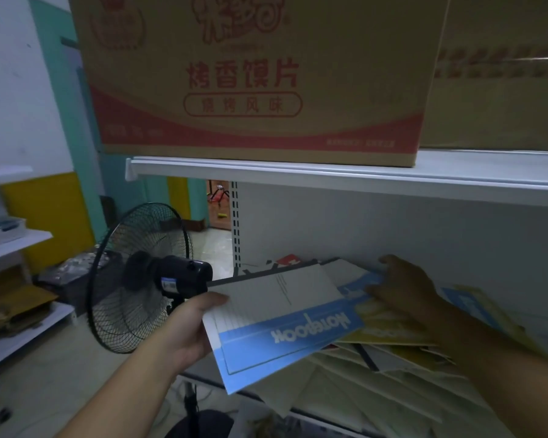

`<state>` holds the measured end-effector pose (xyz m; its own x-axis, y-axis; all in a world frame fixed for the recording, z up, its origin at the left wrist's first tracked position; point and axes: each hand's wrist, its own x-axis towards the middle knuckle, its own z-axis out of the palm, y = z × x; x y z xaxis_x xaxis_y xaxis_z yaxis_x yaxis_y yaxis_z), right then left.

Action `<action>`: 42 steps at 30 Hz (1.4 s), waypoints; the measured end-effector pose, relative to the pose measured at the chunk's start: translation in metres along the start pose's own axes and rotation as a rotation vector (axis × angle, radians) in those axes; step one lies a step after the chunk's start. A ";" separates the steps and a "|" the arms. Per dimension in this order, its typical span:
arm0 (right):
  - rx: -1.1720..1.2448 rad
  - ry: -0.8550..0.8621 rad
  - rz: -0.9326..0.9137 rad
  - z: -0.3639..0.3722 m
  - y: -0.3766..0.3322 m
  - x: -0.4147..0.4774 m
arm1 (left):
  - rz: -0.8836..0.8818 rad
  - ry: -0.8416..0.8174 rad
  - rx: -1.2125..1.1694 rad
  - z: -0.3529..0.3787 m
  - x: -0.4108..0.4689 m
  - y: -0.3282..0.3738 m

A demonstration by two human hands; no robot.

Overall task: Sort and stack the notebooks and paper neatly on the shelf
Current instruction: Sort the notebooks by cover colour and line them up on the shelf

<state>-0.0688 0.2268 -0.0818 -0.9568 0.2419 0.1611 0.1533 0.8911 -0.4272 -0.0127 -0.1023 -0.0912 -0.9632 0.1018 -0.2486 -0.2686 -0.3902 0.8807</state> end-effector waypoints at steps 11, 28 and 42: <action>1.048 0.178 0.277 -0.050 0.021 -0.010 | 0.085 0.126 -0.050 -0.020 0.002 0.006; 0.963 0.074 0.145 -0.063 0.030 -0.071 | 0.203 -0.069 0.121 0.093 -0.042 -0.028; 0.863 0.420 0.284 -0.186 0.304 -0.221 | -0.457 -0.806 0.177 0.327 -0.105 -0.192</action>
<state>0.2353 0.5156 -0.0817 -0.7223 0.6670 0.1828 -0.0282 0.2357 -0.9714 0.1374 0.2609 -0.1026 -0.4608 0.8390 -0.2895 -0.5550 -0.0178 0.8317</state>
